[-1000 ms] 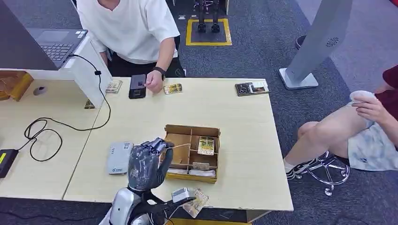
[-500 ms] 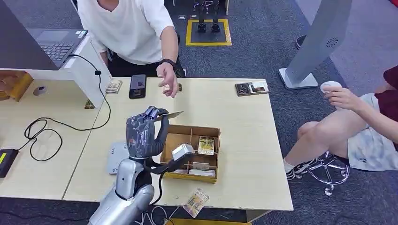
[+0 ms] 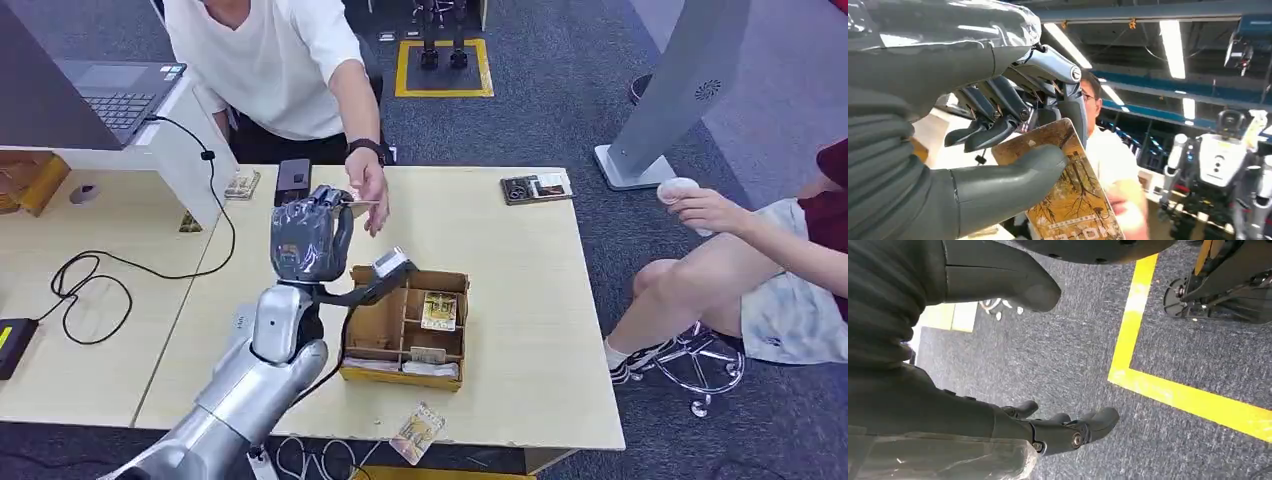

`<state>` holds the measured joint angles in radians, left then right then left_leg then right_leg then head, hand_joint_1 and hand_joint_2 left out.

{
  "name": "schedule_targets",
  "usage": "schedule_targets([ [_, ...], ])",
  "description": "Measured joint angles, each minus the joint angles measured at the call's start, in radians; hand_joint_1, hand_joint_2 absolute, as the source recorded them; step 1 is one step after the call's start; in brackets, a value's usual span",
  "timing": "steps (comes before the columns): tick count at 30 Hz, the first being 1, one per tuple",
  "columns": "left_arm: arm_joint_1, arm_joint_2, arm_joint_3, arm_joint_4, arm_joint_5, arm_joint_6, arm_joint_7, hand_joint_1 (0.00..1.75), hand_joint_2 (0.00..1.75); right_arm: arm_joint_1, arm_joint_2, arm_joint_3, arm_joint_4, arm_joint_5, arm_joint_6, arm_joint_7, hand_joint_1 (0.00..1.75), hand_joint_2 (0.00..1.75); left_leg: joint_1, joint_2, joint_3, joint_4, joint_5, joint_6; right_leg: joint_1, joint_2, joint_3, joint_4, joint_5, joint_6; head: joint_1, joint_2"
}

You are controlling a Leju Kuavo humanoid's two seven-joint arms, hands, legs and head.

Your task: Pass the card to the sensor for recognition and then transmit it.

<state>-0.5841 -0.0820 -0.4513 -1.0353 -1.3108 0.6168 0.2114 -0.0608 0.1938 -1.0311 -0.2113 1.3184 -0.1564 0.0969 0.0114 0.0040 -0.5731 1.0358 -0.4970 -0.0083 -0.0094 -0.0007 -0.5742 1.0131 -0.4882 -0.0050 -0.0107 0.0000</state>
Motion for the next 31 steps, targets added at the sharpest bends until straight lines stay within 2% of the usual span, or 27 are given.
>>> schedule_targets([
  [7, -0.032, -0.001, -0.003, 0.076, -0.038, 0.001, 0.032, 1.75, 1.75, -0.001, -0.002, 0.004, 0.001, 0.001, 0.002, 0.001, 0.00, 1.75, 0.000, 0.000, 0.000, 0.000, 0.000, 0.000, 0.000, 0.000, 0.000, 0.000, 0.000, 0.000, 0.000, 0.000],
  [9, -0.036, -0.003, -0.003, 0.093, -0.040, 0.002, 0.037, 1.47, 1.75, -0.002, -0.003, 0.005, 0.002, -0.001, 0.002, 0.007, 0.00, 1.75, 0.000, 0.000, 0.000, 0.000, 0.000, 0.000, 0.000, 0.000, 0.000, 0.000, 0.000, 0.000, 0.000, 0.000],
  [10, -0.037, -0.006, -0.004, 0.099, -0.037, 0.002, 0.035, 0.12, 1.75, -0.002, -0.003, 0.005, 0.002, -0.001, 0.002, 0.008, 0.00, 1.75, 0.000, 0.000, 0.000, 0.000, 0.000, 0.000, 0.000, 0.000, 0.000, 0.000, 0.000, 0.000, 0.000, 0.000],
  [11, -0.037, -0.009, -0.004, 0.106, -0.030, 0.001, 0.028, 0.00, 1.75, -0.002, -0.003, 0.005, 0.002, -0.001, 0.002, 0.008, 0.00, 1.75, 0.000, 0.000, 0.000, 0.000, 0.000, 0.000, 0.000, 0.000, 0.000, 0.000, 0.000, 0.000, 0.000, 0.000],
  [18, -0.036, -0.016, -0.008, 0.131, -0.022, 0.015, 0.008, 0.00, 1.75, -0.002, -0.003, 0.005, 0.003, -0.001, 0.002, 0.008, 0.00, 1.75, 0.000, 0.000, 0.000, 0.000, 0.000, 0.000, 0.000, 0.000, 0.000, 0.000, 0.000, 0.000, 0.000, 0.000],
  [19, -0.035, -0.016, -0.009, 0.133, -0.018, 0.018, 0.006, 0.00, 0.00, -0.002, -0.003, 0.005, 0.003, -0.001, 0.002, 0.008, 0.00, 1.75, 0.000, 0.000, 0.000, 0.000, 0.000, 0.000, 0.000, 0.000, 0.000, 0.000, 0.000, 0.000, 0.000, 0.000],
  [24, -0.028, -0.015, -0.010, 0.135, 0.012, 0.049, -0.025, 0.00, 0.00, -0.002, -0.004, 0.005, 0.004, -0.005, 0.002, 0.008, 0.00, 1.75, 0.000, 0.000, 0.000, 0.000, 0.000, 0.000, 0.000, 0.000, 0.000, 0.000, 0.000, 0.000, 0.000, 0.000],
  [28, -0.008, -0.013, -0.010, 0.113, 0.082, 0.054, -0.065, 0.00, 0.00, -0.001, -0.004, 0.005, 0.004, -0.015, -0.001, 0.009, 0.00, 1.75, 0.000, 0.000, 0.000, 0.000, 0.000, 0.000, 0.000, 0.000, 0.000, 0.000, 0.000, 0.000, 0.000, 0.000],
  [29, 0.001, -0.013, -0.010, 0.099, 0.101, 0.054, -0.079, 0.00, 1.75, -0.001, -0.004, 0.005, 0.004, -0.015, -0.001, 0.009, 0.00, 1.75, 0.000, 0.000, -0.001, 0.000, 0.000, 0.000, 0.000, 0.000, 0.000, 0.000, 0.000, 0.000, 0.000, 0.000],
  [31, 0.018, -0.009, -0.010, 0.071, 0.137, 0.054, -0.104, 0.00, 1.75, -0.001, -0.004, 0.005, 0.004, -0.016, -0.003, 0.009, 0.00, 1.75, 0.000, 0.000, -0.001, 0.000, 0.000, 0.000, 0.000, 0.000, 0.000, 0.000, 0.000, 0.000, 0.000, 0.000],
])
